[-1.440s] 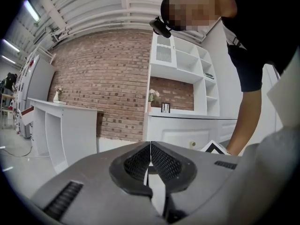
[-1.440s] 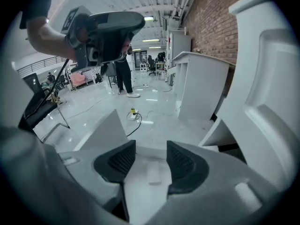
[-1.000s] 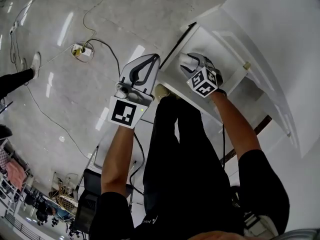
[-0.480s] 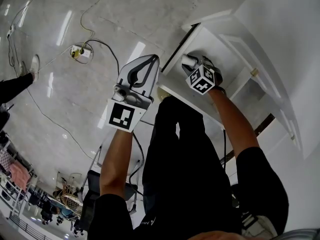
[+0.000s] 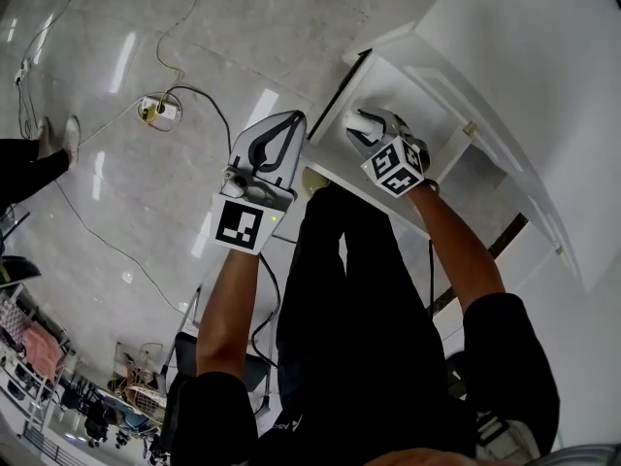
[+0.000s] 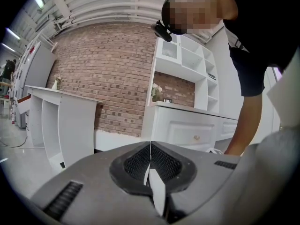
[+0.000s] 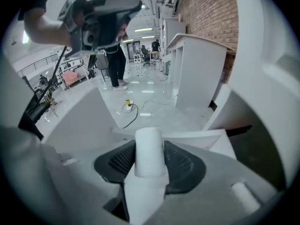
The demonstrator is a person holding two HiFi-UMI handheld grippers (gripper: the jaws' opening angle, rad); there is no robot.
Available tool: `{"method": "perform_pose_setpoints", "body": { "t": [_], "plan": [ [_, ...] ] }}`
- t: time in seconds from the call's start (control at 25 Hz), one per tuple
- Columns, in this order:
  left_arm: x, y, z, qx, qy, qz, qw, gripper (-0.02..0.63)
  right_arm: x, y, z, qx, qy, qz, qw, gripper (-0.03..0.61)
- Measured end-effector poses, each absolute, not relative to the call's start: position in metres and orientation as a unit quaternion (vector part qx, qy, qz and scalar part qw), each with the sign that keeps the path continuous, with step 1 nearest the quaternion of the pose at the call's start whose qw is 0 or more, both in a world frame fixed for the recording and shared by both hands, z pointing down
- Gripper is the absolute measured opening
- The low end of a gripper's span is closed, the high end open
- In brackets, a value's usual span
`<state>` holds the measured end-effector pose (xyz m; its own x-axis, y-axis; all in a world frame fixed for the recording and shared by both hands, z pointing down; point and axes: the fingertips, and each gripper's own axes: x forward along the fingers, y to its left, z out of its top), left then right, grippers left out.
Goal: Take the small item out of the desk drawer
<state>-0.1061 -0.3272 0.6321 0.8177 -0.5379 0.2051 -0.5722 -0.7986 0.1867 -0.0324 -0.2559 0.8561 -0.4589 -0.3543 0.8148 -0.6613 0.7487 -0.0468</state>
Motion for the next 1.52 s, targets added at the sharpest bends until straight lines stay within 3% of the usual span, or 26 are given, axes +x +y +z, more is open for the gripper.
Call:
{"method": "perform_pose_setpoints", "body": {
  "t": [0.84,1.28,1.52],
  "plan": [
    [-0.078,-0.276,0.397,0.954,-0.292,-0.008,0.072,0.000,-0.016,-0.254,0.437,0.447,-0.881,0.085,0.130,0.184],
    [-0.065,-0.220,0.273,0.954,-0.293,-0.043,0.039,0.000,0.027,-0.205,0.279,0.474,-0.880,0.039,-0.021,0.184],
    [-0.052,-0.197,0.235,0.960,-0.275,-0.050,0.020,0.000,0.037,-0.178,0.228,0.471,-0.879,0.022,-0.070,0.184]
  ]
}}
